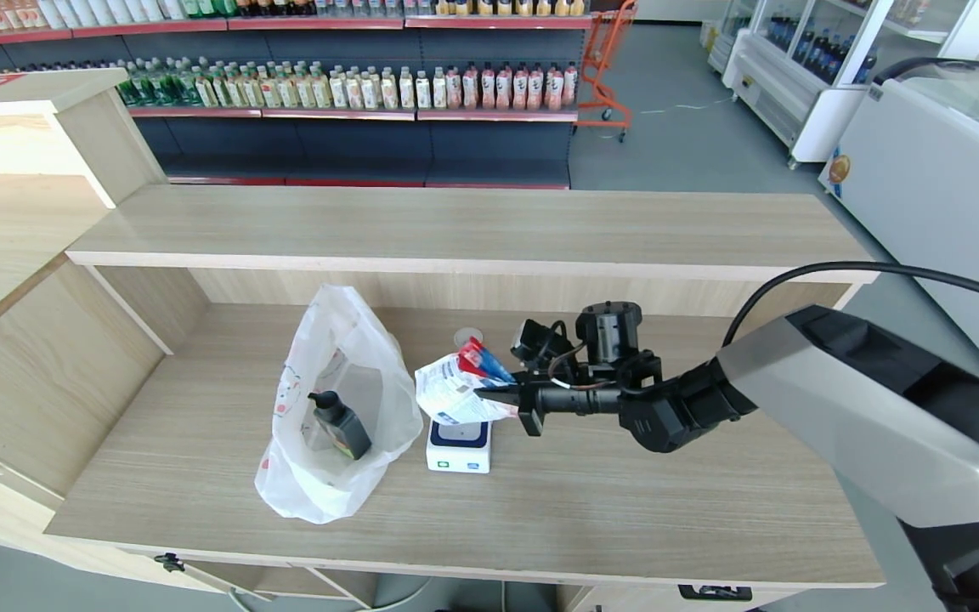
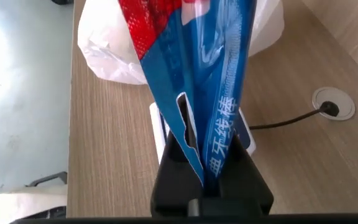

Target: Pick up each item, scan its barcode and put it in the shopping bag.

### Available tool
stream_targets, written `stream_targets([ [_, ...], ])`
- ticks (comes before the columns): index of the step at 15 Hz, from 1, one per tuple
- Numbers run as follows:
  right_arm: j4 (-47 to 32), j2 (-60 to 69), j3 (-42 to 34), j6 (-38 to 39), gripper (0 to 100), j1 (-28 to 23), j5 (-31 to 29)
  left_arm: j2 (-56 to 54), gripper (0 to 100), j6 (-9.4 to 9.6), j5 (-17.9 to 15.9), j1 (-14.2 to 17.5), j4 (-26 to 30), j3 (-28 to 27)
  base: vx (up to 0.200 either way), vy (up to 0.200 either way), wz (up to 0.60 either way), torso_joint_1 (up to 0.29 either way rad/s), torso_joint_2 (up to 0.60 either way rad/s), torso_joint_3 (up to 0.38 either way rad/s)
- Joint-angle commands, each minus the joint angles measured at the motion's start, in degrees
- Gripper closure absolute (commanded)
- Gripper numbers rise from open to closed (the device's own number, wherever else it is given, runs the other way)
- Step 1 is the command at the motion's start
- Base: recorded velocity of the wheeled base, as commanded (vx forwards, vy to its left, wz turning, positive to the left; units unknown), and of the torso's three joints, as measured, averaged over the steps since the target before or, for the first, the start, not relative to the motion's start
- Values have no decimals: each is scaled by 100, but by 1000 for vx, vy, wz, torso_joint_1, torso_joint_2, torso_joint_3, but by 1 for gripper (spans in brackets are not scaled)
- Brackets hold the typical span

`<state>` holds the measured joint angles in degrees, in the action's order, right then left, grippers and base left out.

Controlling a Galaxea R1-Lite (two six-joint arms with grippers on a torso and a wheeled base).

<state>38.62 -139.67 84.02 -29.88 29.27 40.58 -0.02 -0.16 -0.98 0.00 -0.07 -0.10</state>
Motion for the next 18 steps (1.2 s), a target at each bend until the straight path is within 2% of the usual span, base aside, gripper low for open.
stream_targets([
  [1,5,-254,308,-36,100,35,2,2,0,-2,1,0,-1,1,0,0,0,0,0,0],
  [9,23,-676,809,-747,100,53,2,2,0,-2,1,0,-1,1,0,0,0,0,0,0],
  [18,-4,-588,844,-493,100,26,2,2,0,-2,1,0,-1,1,0,0,0,0,0,0],
])
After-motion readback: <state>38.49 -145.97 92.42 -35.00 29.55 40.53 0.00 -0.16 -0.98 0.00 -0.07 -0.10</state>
